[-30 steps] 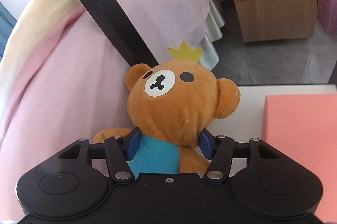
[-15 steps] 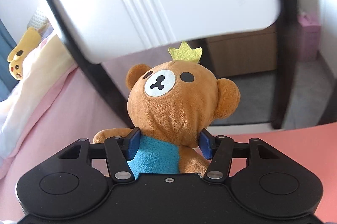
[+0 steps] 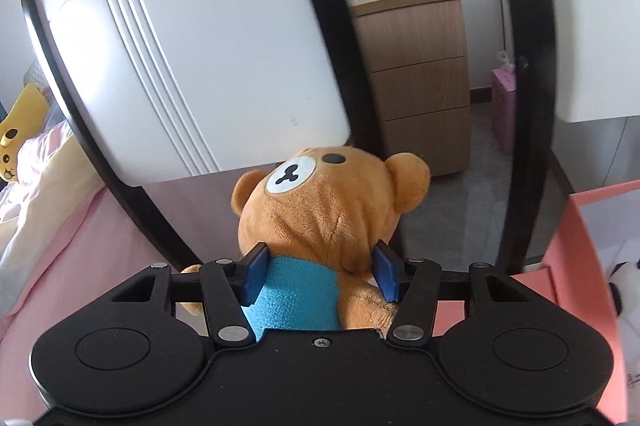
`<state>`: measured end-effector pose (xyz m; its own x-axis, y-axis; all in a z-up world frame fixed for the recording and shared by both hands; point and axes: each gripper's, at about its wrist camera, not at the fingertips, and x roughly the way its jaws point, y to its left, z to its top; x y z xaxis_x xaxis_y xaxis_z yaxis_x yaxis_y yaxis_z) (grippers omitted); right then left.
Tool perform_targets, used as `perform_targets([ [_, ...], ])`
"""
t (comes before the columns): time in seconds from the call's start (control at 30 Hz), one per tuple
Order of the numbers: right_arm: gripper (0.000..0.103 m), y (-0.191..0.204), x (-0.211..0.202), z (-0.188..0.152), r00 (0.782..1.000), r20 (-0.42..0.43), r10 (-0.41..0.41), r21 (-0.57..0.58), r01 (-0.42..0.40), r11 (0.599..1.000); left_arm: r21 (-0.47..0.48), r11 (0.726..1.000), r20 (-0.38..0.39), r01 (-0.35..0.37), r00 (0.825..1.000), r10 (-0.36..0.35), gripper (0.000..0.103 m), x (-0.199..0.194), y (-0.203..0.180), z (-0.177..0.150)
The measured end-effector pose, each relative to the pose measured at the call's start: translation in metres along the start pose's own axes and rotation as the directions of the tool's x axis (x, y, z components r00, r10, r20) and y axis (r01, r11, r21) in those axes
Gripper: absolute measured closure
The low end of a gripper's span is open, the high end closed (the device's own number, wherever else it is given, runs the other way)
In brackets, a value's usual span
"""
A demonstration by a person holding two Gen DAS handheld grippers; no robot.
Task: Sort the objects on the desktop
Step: 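Lift the teddy bear with the right tool and carry it over the shoe box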
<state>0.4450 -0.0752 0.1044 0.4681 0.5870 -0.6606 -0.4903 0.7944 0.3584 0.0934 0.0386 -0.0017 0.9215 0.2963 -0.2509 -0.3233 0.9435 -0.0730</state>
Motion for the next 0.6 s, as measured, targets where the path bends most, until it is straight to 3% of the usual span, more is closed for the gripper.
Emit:
perform_targets([
  [0.17,0.056,-0.022,-0.010,0.004,0.999,0.038,-0.001,0.024,0.000,1.000,-0.003,1.000,0.001,0.000,1.000,0.000,0.000,0.000,0.000,0.001],
  [0.6,0.060,-0.070,-0.095,0.010,0.984,0.176,-0.031,0.072,0.018,0.997,0.006,0.999,-0.012,0.031,0.999,-0.031,0.000,0.000,-0.002,0.000],
])
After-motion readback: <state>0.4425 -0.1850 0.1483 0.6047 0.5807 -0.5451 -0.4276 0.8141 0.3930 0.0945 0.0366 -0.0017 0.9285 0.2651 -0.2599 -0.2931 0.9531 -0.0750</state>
